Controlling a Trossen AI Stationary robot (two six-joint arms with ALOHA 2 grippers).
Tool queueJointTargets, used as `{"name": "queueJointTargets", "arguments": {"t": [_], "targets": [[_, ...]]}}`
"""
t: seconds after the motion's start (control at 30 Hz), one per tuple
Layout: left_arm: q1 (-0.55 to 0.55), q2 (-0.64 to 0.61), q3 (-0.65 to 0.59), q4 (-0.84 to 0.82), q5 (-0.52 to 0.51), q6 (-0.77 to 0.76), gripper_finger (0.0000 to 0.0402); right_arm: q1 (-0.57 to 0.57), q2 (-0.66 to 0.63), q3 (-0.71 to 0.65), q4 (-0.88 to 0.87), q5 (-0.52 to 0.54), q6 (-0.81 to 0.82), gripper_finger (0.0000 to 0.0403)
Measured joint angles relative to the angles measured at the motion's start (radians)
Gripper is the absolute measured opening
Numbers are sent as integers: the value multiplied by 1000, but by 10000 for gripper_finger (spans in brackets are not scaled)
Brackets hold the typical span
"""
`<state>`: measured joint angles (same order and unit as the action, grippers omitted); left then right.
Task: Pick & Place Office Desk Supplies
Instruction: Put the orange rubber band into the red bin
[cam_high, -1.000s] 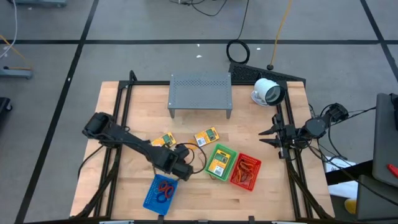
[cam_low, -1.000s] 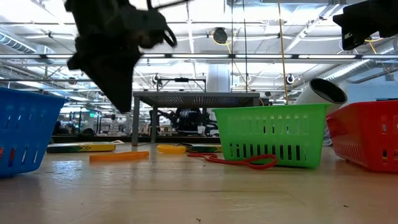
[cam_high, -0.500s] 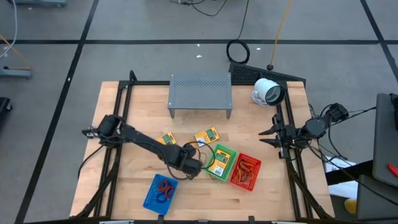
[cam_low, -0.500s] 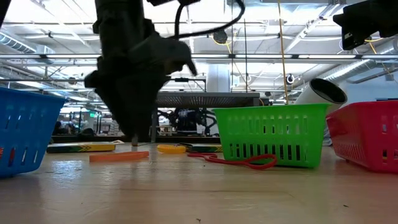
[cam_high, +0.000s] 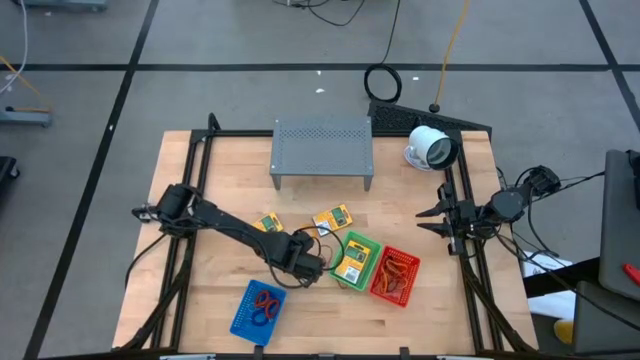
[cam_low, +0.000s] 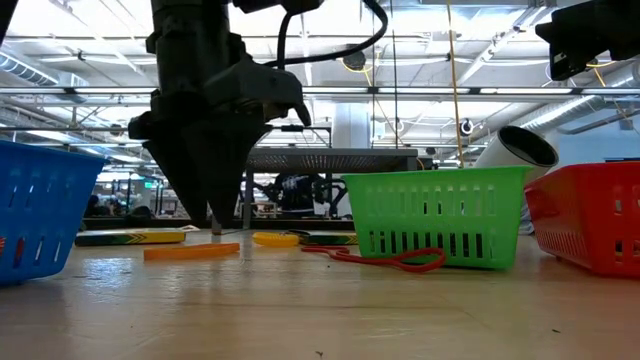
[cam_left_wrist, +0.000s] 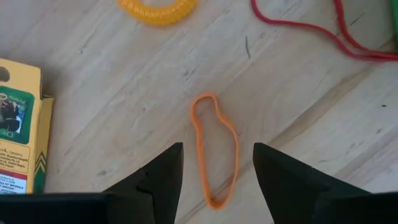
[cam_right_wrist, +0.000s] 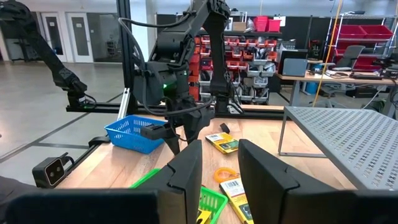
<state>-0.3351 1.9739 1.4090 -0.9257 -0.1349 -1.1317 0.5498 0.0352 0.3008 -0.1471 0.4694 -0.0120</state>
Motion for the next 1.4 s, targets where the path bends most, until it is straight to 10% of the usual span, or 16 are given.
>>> {"name": "queueJointTargets", "arguments": {"t": [1.4], "targets": [[24,26,-18,-64,91,2,205,0,0,0,0,0,0,95]]}}
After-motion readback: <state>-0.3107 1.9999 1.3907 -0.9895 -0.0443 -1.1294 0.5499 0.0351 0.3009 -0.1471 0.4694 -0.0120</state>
